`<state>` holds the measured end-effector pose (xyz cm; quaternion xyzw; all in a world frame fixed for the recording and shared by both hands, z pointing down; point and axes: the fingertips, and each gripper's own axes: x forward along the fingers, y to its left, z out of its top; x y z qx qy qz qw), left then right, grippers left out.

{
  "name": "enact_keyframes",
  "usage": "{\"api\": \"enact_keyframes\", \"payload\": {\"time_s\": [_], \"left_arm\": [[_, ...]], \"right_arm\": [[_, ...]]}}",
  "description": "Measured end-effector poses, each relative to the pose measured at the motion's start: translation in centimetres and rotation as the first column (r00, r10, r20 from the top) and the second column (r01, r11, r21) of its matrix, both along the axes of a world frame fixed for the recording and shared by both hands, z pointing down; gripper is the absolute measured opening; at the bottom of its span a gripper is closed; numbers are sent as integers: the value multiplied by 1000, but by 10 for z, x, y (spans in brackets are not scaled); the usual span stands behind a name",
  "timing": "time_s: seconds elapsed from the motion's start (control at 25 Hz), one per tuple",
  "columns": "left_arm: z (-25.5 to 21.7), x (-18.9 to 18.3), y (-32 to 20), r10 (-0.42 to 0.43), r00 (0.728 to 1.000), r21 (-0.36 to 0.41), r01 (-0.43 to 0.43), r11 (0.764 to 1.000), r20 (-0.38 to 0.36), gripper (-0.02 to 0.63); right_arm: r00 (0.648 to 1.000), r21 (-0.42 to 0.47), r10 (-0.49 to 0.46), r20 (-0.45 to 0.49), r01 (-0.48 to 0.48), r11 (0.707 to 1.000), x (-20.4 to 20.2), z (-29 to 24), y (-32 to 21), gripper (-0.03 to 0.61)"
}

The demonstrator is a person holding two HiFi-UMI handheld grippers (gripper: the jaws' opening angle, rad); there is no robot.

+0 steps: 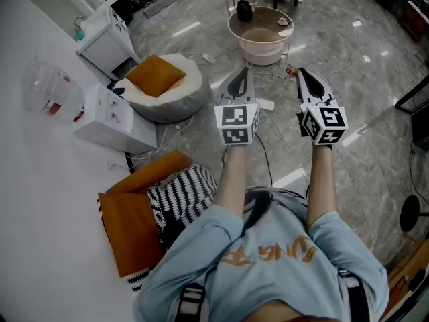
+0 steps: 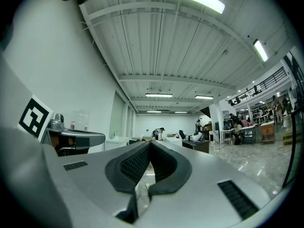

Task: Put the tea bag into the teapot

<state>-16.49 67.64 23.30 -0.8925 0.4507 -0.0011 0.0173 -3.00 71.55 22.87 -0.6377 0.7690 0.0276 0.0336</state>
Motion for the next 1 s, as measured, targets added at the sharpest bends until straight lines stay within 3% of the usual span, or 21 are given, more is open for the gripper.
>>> {"api": "enact_keyframes", "payload": {"time_s": [0.28,0.4,1.0], "left_arm": [[2,14,-11,8,1000,-2,-8,1000,3,25],[4,16,-15,6,1000,-9,-6,1000,-1,25],[41,-3,-45,-88,996,-80,87,993,-10,25]], "right_arm": [[1000,2,-13,-8,13,1000,9,-1,-11,11],[999,-1,-2,32,2,1000,17,2,-14,12],[992,-51,6,122,0,999,56,38,-39,11]]}}
